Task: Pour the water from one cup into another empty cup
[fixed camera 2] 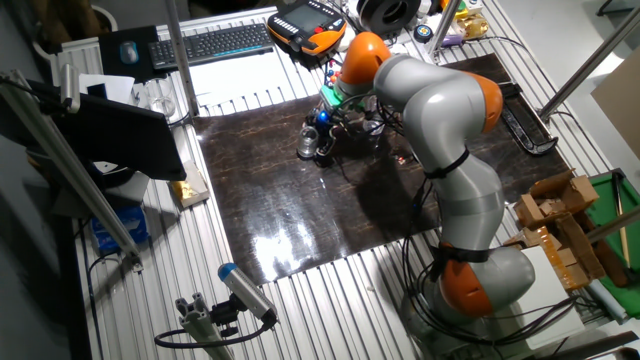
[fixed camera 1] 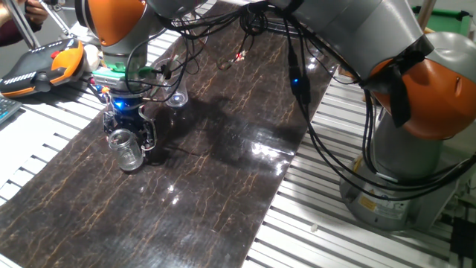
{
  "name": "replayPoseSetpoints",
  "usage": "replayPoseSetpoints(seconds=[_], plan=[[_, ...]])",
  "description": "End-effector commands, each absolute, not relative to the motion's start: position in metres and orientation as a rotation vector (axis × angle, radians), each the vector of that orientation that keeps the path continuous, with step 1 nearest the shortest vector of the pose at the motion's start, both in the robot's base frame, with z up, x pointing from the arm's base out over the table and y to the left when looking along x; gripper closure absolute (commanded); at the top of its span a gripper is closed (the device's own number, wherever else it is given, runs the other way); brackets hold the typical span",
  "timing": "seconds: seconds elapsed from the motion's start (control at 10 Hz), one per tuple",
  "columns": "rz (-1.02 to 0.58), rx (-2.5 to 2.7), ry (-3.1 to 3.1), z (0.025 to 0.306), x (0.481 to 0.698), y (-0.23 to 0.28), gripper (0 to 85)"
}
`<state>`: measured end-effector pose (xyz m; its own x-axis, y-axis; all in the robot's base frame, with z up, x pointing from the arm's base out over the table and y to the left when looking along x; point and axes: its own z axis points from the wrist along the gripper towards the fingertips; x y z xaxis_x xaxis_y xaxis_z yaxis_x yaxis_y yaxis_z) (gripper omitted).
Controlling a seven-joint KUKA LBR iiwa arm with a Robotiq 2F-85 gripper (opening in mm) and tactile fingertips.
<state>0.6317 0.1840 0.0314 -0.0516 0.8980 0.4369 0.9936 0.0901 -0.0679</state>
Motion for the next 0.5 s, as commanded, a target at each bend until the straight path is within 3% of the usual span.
replayPoseSetpoints(seconds=[0.0,0.4], plan=[[-0.356,-1.863,-2.008,0.0312,0.6317,0.1851,0.0],[-0.355,-1.851,-1.996,0.0285,0.6323,0.1866,0.0]])
